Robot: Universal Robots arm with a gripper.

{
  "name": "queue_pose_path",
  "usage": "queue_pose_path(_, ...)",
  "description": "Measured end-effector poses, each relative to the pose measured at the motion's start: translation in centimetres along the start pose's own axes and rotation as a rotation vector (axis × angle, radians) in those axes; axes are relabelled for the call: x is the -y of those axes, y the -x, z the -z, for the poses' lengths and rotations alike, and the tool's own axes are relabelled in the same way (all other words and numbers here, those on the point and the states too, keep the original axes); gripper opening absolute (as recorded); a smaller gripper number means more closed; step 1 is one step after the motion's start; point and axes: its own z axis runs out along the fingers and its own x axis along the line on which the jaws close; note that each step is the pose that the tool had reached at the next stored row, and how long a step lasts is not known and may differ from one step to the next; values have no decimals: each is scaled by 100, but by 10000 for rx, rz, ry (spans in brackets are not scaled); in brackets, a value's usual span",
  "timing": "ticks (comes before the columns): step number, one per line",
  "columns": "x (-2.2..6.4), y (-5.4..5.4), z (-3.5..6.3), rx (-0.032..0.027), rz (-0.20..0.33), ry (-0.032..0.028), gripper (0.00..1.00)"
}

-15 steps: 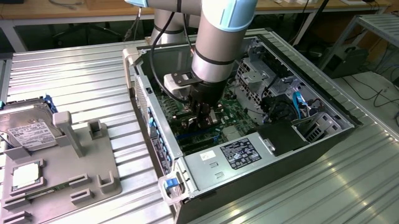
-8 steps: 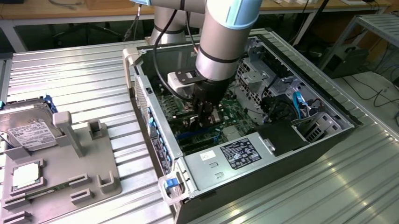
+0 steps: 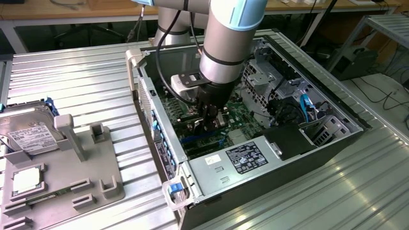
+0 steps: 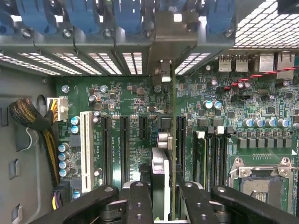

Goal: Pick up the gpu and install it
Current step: 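Insert the gpu into the slot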

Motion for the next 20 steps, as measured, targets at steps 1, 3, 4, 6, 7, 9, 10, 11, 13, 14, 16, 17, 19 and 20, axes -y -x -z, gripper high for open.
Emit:
queue_pose_path(1,0,0,0,-1,0,0,28)
queue_pose_path(3,1,0,0,-3,0,0,28)
queue_pose_path(4,1,0,0,-3,-1,-2,28)
queue_pose_path(6,1,1,0,-5,-7,-9,28)
queue_pose_path(7,1,1,0,-4,-20,-14,28)
queue_pose_path(9,0,1,-1,-4,-54,-25,28)
queue_pose_path(10,0,1,-1,-4,-63,-29,28)
queue_pose_path(11,-1,1,-1,-4,-69,-33,28)
queue_pose_path(13,-12,2,-1,-5,-75,-37,28)
queue_pose_path(14,-19,3,-2,-4,-74,-40,28)
queue_pose_path(16,-33,4,-3,-3,-76,-42,28)
queue_pose_path(17,-35,5,-3,-5,-79,-42,28)
queue_pose_path(19,-35,5,-3,-5,-88,-42,28)
queue_pose_path(20,-35,5,-3,-5,-95,-42,28)
